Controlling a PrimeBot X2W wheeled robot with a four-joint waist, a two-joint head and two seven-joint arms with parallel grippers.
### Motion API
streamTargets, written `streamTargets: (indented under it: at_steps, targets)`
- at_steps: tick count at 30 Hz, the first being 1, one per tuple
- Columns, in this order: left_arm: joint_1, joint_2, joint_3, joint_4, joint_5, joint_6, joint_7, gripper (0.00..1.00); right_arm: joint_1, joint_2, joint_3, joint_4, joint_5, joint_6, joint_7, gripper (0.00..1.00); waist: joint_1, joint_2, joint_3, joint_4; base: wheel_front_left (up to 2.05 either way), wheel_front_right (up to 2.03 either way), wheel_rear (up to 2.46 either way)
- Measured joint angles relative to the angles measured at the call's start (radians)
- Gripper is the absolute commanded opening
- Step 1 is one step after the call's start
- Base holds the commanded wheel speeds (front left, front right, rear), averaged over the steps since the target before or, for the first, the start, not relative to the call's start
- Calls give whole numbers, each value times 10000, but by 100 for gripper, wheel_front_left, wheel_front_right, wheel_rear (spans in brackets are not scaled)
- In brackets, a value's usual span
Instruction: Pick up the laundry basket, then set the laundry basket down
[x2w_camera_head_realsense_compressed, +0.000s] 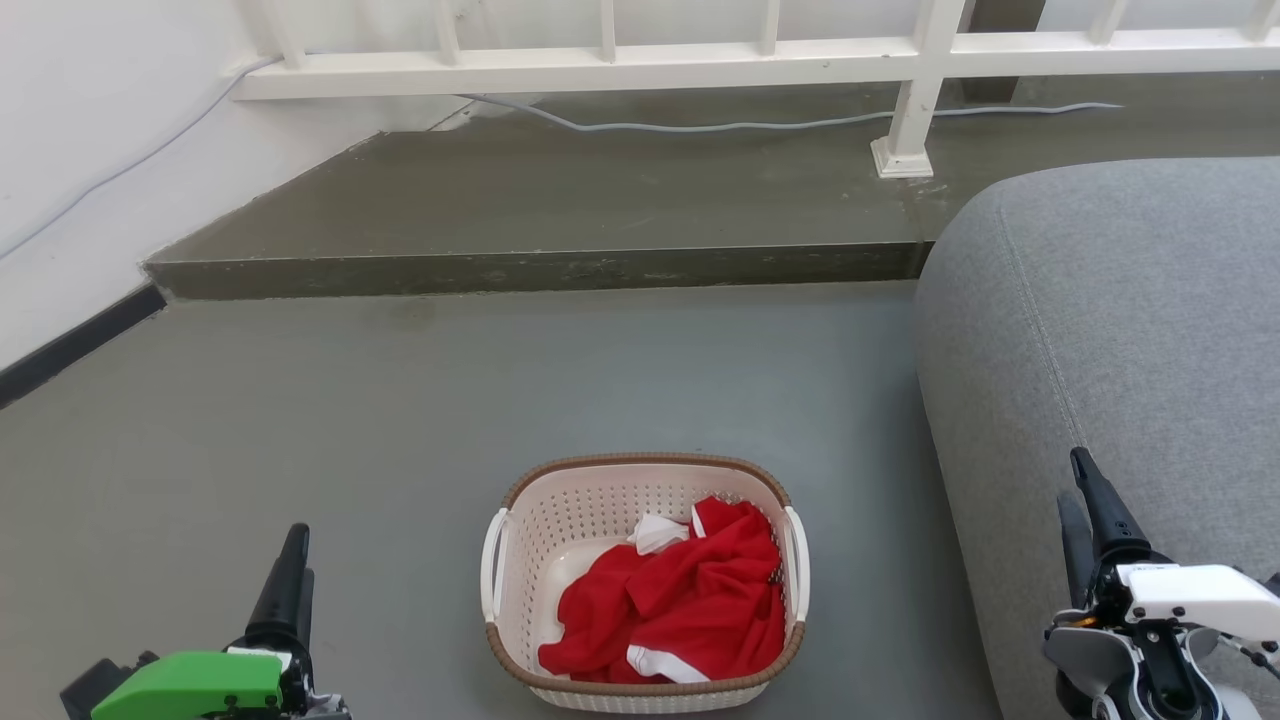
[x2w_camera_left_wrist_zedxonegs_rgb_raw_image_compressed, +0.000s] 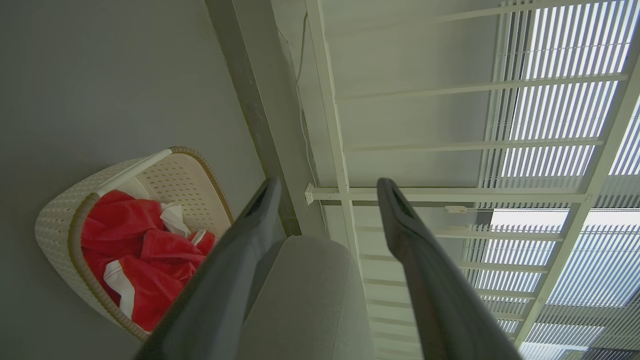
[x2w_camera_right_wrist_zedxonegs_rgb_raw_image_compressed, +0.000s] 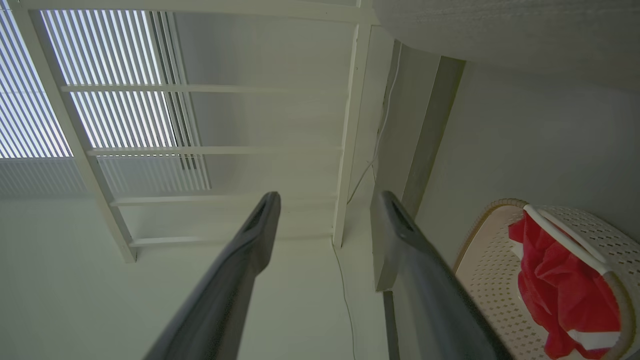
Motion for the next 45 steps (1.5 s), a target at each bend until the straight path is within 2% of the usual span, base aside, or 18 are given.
streamTargets:
  at_steps: [7,18,27,30,45]
  targets:
    - [-5,6,15,-500,1078,75,-201,100,-17,-8,119,-387,-1283,-157,-192,100,0,0,15,2,0,0,0]
    - [-25,98,-238,-1231,3689,255,-568,100,-20,-19,677,-918,-3473,-495,-539,100,0,0,53,15,0,0,0]
    - [-23,257,-752,-1551,5804,556,-834,100,-17,-27,1149,-1220,-5079,-688,-848,100,0,0,68,14,0,0,0]
    - [-20,259,-884,-1645,6404,706,-922,100,-14,-29,1312,-1323,-5567,-849,-941,100,0,0,68,14,0,0,0]
    - [51,255,-1379,-2192,8949,1235,-1419,100,140,-48,1900,-1860,-7833,-1218,-1411,100,0,0,41,15,0,0,0]
